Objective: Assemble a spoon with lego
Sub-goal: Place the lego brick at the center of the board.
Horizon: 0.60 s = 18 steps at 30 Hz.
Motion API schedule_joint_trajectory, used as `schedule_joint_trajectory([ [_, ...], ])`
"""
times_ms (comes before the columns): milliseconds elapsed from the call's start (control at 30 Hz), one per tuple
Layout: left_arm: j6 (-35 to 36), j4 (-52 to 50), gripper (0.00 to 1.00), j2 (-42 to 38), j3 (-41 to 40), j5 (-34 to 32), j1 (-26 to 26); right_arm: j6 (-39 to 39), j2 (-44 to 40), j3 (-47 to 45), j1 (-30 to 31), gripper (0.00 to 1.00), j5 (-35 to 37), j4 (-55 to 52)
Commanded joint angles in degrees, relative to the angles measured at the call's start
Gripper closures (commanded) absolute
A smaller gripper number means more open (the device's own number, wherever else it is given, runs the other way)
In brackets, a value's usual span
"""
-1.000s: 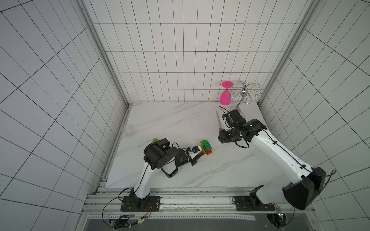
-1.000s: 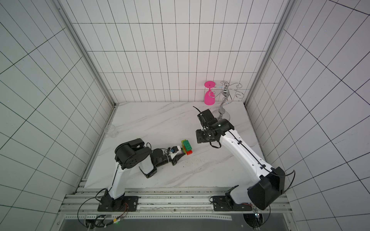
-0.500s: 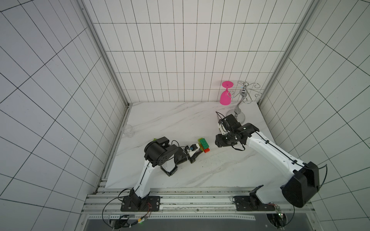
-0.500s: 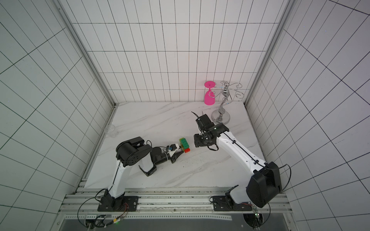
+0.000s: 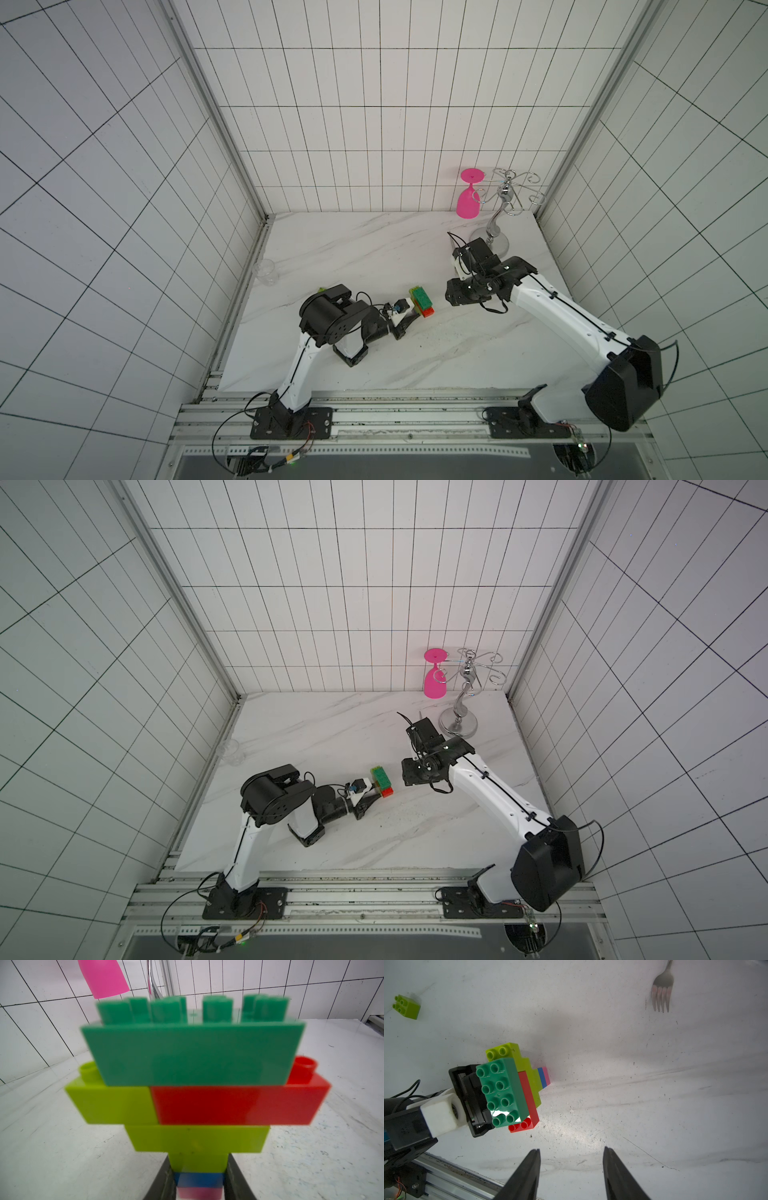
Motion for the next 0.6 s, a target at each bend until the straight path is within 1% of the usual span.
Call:
schedule_joint_trajectory([
  [0,-0.12,-5.10,0.71,-0.36,-0.86,-1.47,0.39,-0.24,-0.63,-1.13,-0.21,0.48,-0.32,0.25],
  [133,-0.24,-5.81,0.63,-0.94,-0.93,-1.92,0.39,-0.28,-1.06,-1.20,-0.17,0.48,-0.50,0.26],
  [167,-0.25,-5.91,0.58,-0.98,-0.88,-2.02,0.43,-0.28,-1.20,-1.21,-0.22,0.48,-0.55,0.17],
  [200,-0.25,-5.96,0.51,-1.13,-1.01,-2.22,0.39,-0.28,-1.33,-1.19,-0.18,0.48,-0.59,0.08],
  [267,-0.35,-5.77,0.41,-1.16,-1.16,-2.37,0.39,-0.28,-1.47,-1.21,-0.19,0.48,-0.58,0.11],
  [300,-0.34,-5.56,0.33,-1.34,-1.37,-2.43,0.39,-0.24,-1.52,-1.28,-0.22,0.48,-0.50,0.02],
  [333,-0.43,-5.39,0.05,-1.48,-1.53,-2.45,0.39,-0.28,-1.59,-1.25,-0.22,0.48,-0.51,0.02],
  [367,-0.50,-5.23,0.01,-1.73,-1.80,-2.65,0.39,-0.28,-1.67,-1.33,-0.21,0.48,-0.54,0.00],
  [567,-2.03,-3.80,0.01,-4.61,-4.66,-3.41,0.30,-0.28,-1.87,-1.23,-0.18,0.48,-0.63,0.09],
])
